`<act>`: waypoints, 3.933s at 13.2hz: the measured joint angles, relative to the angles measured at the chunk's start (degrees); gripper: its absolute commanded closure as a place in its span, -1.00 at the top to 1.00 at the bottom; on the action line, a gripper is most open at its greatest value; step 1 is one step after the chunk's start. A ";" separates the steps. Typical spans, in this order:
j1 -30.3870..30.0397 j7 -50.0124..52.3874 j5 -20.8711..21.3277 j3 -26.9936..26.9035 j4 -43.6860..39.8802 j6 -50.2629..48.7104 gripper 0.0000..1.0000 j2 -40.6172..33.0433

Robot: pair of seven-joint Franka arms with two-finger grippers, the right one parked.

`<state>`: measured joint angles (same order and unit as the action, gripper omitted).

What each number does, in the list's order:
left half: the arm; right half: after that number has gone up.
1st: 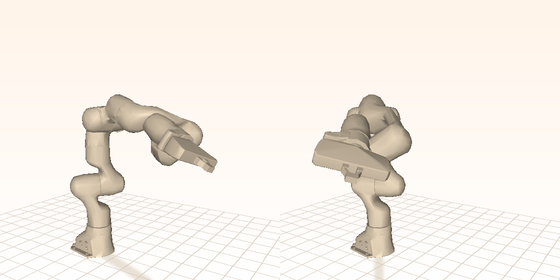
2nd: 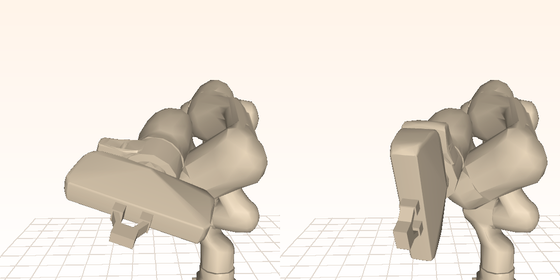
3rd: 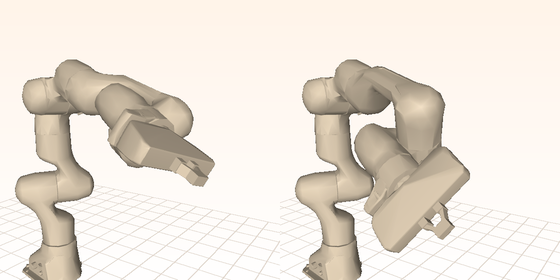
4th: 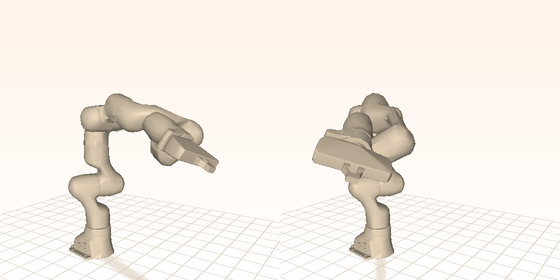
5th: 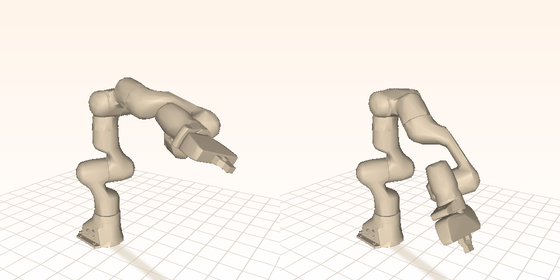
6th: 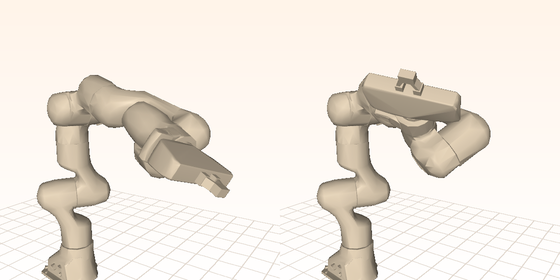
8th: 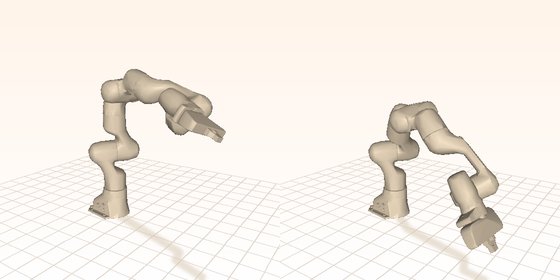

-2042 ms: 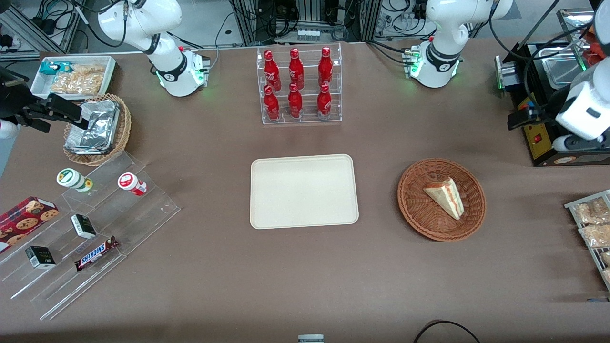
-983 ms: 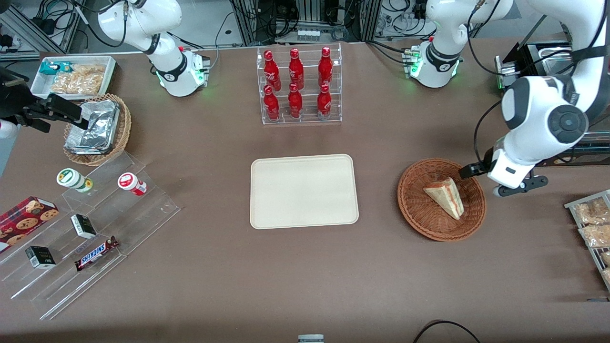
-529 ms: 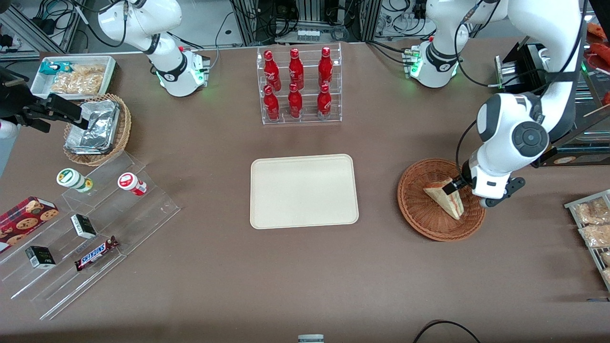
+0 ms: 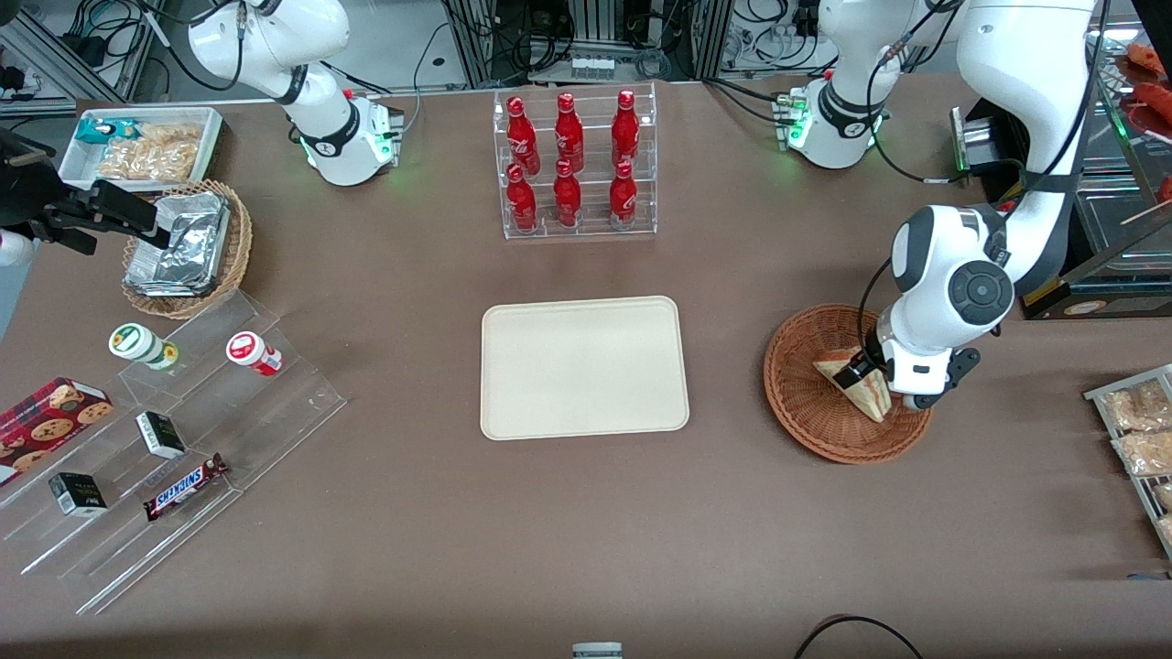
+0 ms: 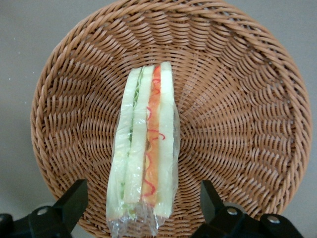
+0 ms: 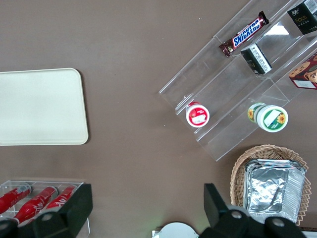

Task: Place sandwich from basket to tray
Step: 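Close the left gripper on the wrapped sandwich wedge in the basket, then lift the sandwich and carry it with the left gripper over the cream tray, then lower the sandwich onto the tray and open the left gripper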

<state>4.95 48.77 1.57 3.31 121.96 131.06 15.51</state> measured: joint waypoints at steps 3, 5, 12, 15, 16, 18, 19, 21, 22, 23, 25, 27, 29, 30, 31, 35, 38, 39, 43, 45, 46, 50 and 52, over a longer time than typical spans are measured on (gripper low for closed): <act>-0.01 1.47 0.00 -0.02 0.03 0.38 0.52 1.15; -0.02 1.95 -0.01 -0.05 0.04 0.89 -0.39 1.81; 0.00 3.05 -0.01 -0.02 -1.12 0.62 -0.82 0.90; 1.99 3.01 -0.01 0.28 -1.75 -2.51 -0.83 -0.98; 3.51 3.02 -0.01 0.39 -2.04 -3.37 -0.83 -1.48; 7.91 2.95 0.06 0.62 -3.84 -8.12 -0.83 -1.80; 10.43 2.96 0.07 0.72 -5.51 -11.74 -0.83 -1.68; 15.46 3.00 0.06 0.83 -10.14 -17.54 -0.83 -0.54; 17.61 3.01 0.06 0.86 -12.79 -19.41 -0.83 0.62; 19.44 3.01 0.04 0.88 -15.24 -20.26 -0.82 2.18; 22.54 3.00 -0.34 1.00 -20.32 -20.39 -0.81 6.49; 24.52 3.00 -2.28 2.05 -26.29 -20.36 -0.82 11.73; 25.13 3.18 -3.07 4.71 -31.83 -20.34 -0.82 16.28; 25.56 3.56 -3.10 5.92 -34.59 -20.35 -0.82 18.35; 26.46 4.01 -3.11 6.54 -37.41 -20.35 -0.82 20.46; 31.49 6.26 -2.95 6.76 -46.36 -20.13 -0.82 27.44; 34.07 7.38 -1.40 6.71 -49.65 -20.15 -0.82 30.90; 34.43 8.19 -0.04 6.69 -50.08 -20.15 -0.83 31.52; 34.47 9.27 2.16 6.40 -51.67 -20.16 -0.71 33.36; 34.56 9.44 2.22 6.42 -51.88 -20.16 0.83 33.73; 34.82 9.44 2.22 6.44 -51.91 -20.16 1.00 33.74; 35.43 9.53 2.25 6.44 -53.68 -20.19 1.00 33.35; 35.29 9.55 2.25 6.36 -54.59 -20.80 1.00 31.83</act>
<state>40.24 58.33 3.82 9.67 67.37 110.26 47.35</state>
